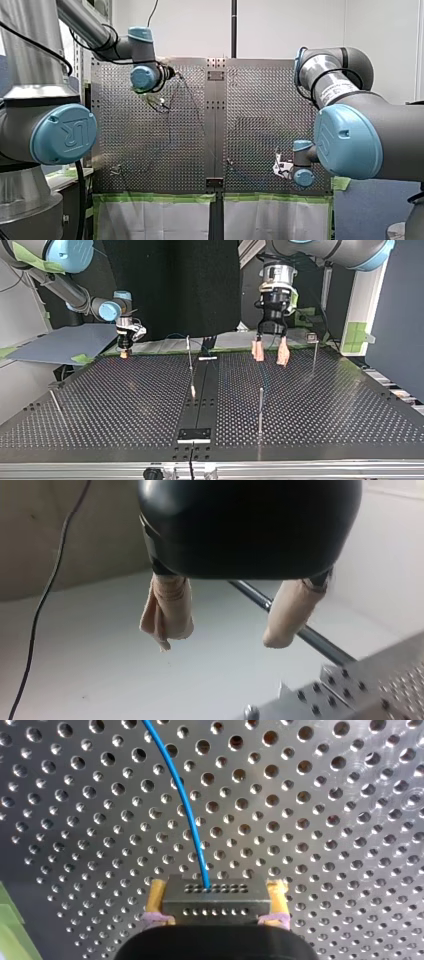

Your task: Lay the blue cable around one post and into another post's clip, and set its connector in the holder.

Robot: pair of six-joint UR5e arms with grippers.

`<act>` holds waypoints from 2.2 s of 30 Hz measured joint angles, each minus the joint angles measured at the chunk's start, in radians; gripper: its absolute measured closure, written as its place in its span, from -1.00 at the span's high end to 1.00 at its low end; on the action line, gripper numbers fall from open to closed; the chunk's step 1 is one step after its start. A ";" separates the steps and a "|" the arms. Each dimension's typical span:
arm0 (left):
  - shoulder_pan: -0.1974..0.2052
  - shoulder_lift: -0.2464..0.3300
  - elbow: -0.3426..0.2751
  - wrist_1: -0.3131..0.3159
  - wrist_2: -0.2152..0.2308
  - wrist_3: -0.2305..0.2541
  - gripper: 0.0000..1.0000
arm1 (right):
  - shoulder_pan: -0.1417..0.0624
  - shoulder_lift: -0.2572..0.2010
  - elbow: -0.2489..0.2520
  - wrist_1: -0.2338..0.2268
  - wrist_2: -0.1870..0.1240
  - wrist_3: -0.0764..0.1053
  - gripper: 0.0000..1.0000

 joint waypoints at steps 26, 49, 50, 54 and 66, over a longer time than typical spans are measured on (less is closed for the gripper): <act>-0.014 -0.113 0.111 -0.089 -0.018 -0.222 0.97 | 0.001 0.000 0.000 0.010 0.000 -0.003 -0.81; 0.005 -0.252 0.279 -0.223 -0.113 -0.081 0.97 | 0.001 0.001 0.000 0.010 0.000 -0.006 -0.81; 0.007 -0.262 0.286 -0.224 -0.113 -0.080 0.97 | 0.000 0.001 0.000 0.010 0.000 -0.006 -0.81; 0.015 -0.301 0.317 -0.231 -0.115 -0.077 0.97 | 0.000 0.001 0.000 0.011 0.000 -0.006 -0.81; 0.064 -0.386 0.409 -0.260 -0.108 -0.016 0.97 | 0.000 0.002 0.001 0.011 0.000 -0.009 -0.81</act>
